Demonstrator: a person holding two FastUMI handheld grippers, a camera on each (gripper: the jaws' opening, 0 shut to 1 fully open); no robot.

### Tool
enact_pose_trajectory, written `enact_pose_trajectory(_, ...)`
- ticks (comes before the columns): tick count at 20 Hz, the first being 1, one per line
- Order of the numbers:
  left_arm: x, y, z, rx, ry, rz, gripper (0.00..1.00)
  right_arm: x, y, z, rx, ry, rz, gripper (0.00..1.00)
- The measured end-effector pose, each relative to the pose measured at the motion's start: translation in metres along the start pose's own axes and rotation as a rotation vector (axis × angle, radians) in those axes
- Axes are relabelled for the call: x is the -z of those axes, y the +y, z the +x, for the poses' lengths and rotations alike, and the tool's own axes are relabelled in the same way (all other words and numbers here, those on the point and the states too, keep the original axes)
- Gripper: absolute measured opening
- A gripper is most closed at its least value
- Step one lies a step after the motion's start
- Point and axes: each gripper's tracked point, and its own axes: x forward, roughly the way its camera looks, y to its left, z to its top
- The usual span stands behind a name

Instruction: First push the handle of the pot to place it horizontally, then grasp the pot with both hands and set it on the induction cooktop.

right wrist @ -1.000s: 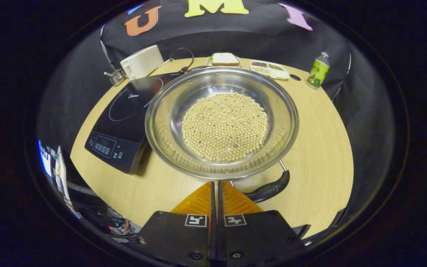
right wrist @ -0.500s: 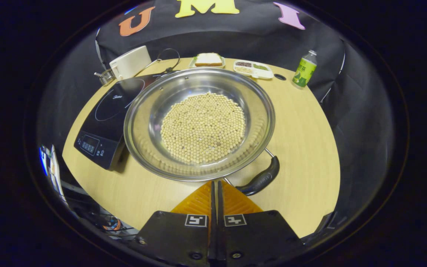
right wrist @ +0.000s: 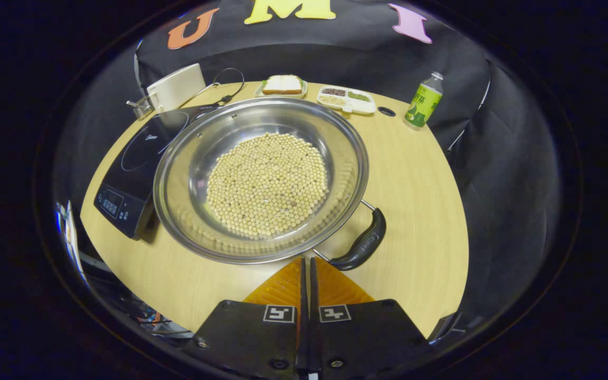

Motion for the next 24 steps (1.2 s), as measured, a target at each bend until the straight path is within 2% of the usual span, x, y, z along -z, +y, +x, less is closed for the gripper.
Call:
enact_pose_trajectory(3,0.002,-0.003,0.003,-0.006,0.009,0.01,0.95,-0.006,-0.011,0.005,0.004,-0.006,-0.014,0.0)
enact_pose_trajectory(4,0.0,-0.004,0.003,-0.01,0.006,0.014,0.95,-0.007,-0.015,0.006,0.005,-0.004,-0.019,0.04)
enact_pose_trajectory(5,-0.002,-0.004,0.003,-0.015,0.002,0.017,0.95,-0.008,-0.018,0.007,0.008,0.0,-0.02,0.0)
enact_pose_trajectory(8,-0.002,-0.003,0.006,-0.034,-0.004,-0.002,0.95,-0.014,-0.029,0.008,0.015,0.005,-0.04,0.04)
enact_pose_trajectory(9,-0.003,-0.002,0.005,-0.04,-0.003,-0.008,0.95,-0.016,-0.034,0.007,0.022,0.002,-0.053,0.0)
enact_pose_trajectory(11,0.0,0.0,0.005,-0.057,0.0,-0.008,0.95,-0.02,-0.042,0.008,0.031,0.001,-0.071,0.0)
enact_pose_trajectory(14,0.004,0.001,0.004,-0.079,0.006,-0.014,0.95,-0.028,-0.053,0.009,0.04,-0.002,-0.082,0.07)
enact_pose_trajectory(15,0.006,0.001,0.005,-0.086,0.012,-0.018,0.95,-0.031,-0.057,0.01,0.046,-0.007,-0.088,0.0)
enact_pose_trajectory(20,0.009,-0.005,0.008,-0.107,0.03,-0.022,0.95,-0.043,-0.072,0.015,0.048,-0.022,-0.122,0.04)
enact_pose_trajectory(21,0.008,-0.006,0.009,-0.11,0.028,-0.018,0.95,-0.046,-0.075,0.016,0.05,-0.024,-0.128,0.0)
enact_pose_trajectory(24,0.008,-0.009,0.011,-0.121,0.029,-0.009,0.95,-0.054,-0.083,0.021,0.049,-0.03,-0.13,0.0)
